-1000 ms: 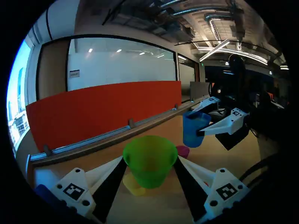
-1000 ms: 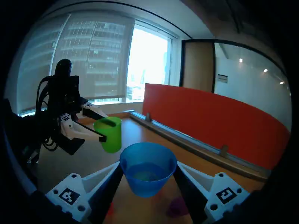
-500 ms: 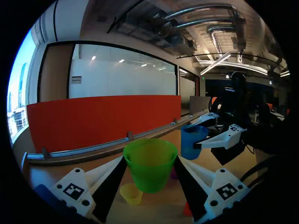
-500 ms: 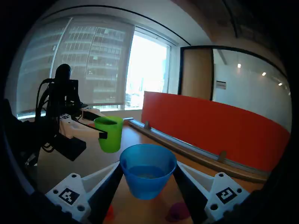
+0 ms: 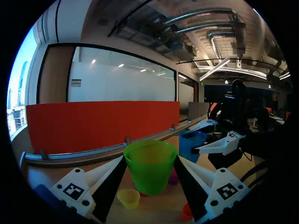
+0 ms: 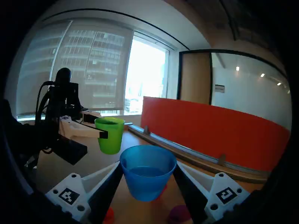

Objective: Pour water

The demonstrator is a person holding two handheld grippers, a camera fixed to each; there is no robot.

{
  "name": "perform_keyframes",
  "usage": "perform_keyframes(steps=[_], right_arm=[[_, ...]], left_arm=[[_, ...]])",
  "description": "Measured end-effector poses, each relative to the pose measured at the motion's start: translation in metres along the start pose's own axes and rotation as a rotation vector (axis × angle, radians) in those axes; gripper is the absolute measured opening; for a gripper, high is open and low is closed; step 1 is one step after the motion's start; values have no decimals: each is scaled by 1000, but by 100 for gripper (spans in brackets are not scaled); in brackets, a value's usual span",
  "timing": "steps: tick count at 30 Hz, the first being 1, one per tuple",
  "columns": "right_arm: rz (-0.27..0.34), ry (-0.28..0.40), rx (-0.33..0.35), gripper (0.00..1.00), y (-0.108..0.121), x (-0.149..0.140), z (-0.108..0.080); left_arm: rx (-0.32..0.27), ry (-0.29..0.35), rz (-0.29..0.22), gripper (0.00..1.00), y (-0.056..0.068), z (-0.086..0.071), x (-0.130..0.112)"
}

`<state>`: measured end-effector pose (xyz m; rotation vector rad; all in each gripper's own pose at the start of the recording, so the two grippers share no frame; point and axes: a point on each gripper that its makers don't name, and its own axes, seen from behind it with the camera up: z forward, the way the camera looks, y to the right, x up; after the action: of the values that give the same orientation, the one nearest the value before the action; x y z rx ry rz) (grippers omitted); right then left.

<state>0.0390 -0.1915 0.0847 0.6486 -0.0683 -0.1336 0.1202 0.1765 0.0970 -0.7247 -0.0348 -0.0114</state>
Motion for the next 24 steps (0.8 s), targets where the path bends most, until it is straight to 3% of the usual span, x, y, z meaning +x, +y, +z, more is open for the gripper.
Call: perform_keyframes(steps=[12, 24], right_arm=[[-19, 15, 26, 91, -6, 10, 4], [-106, 19, 46, 91, -15, 18, 6]], left_arm=[[-48, -18, 8, 87, 12, 1, -13], [-92, -57, 13, 87, 20, -3, -37]])
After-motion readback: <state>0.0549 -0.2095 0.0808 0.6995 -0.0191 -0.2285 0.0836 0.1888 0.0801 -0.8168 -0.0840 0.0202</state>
